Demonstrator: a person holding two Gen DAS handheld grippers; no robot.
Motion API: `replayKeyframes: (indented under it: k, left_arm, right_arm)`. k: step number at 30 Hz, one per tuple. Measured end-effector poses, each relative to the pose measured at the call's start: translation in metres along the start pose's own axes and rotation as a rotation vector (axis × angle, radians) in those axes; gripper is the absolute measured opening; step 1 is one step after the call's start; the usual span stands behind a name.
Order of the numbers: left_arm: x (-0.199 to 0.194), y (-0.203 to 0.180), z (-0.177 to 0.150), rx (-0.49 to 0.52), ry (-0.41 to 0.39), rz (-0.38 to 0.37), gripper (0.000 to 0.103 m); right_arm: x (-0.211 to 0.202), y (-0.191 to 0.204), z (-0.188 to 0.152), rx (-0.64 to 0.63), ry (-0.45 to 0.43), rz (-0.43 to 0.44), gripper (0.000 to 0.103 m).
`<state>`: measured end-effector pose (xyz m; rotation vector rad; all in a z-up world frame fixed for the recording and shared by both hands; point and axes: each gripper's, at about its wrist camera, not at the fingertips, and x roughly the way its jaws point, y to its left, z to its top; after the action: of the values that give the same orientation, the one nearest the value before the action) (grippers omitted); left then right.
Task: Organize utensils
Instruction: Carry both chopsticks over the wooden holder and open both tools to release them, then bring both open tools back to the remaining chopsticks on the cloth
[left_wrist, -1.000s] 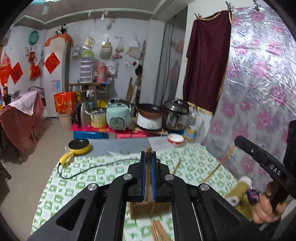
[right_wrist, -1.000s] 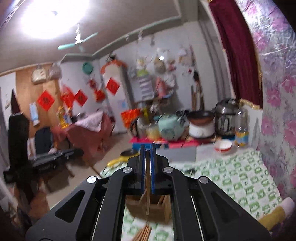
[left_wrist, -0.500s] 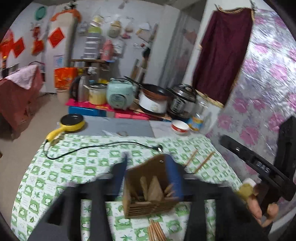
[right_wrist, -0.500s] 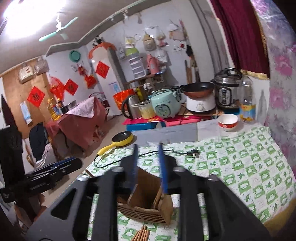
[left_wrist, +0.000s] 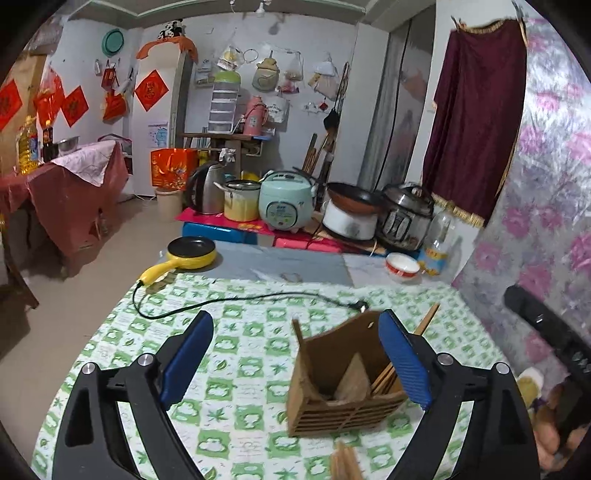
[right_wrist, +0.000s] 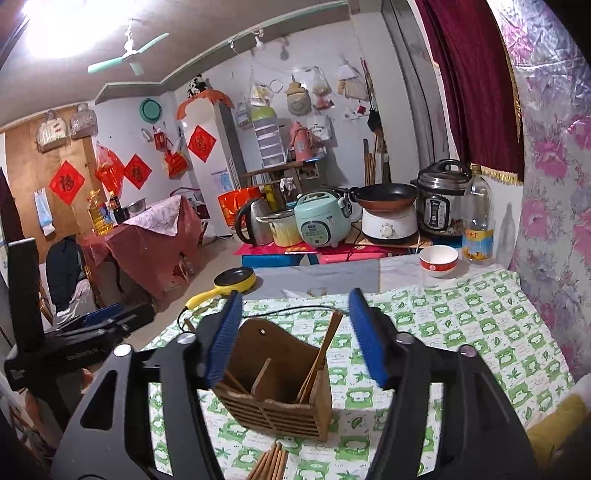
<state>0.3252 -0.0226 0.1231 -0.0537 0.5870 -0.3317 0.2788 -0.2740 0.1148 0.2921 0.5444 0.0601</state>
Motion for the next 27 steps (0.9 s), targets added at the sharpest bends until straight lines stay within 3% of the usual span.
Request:
replayKeyframes:
  k: [6,12,14,17,21,24,27]
  left_arm:
    - [0.005,0.015,-0.063,0.065,0.034,-0.005,0.091]
    - [0.022,0.036,-0.133,0.096,0.200,-0.087,0.091]
    - [0.029,0.036,-0.149,0.121,0.260,-0.107,0.091]
    - [0.040,0.032,-0.160,0.120,0.333,-0.195,0.091]
    - [0.055,0.027,-0.175,0.109,0.437,-0.317,0.091]
    - [0.061,0.020,-0.182,0.114,0.474,-0.362,0.091]
    - [0.059,0.013,-0.189,0.150,0.490,-0.363,0.091]
  right_arm:
    - [0.008,-0.001,-0.034,-0.030,0.088,-0.027,0.078]
    - [0.024,-0.034,-0.146,-0.002,0.285,-0.081,0.078]
    - [0.037,-0.042,-0.164,-0.006,0.364,-0.121,0.078]
    - [0.050,-0.046,-0.159,-0.023,0.397,-0.128,0.078]
    - [0.050,-0.060,-0.143,0.071,0.415,-0.086,0.078]
    - [0.033,-0.061,-0.133,0.084,0.363,-0.108,0.078]
    - [0.026,-0.061,-0.137,0.122,0.359,-0.068,0.082]
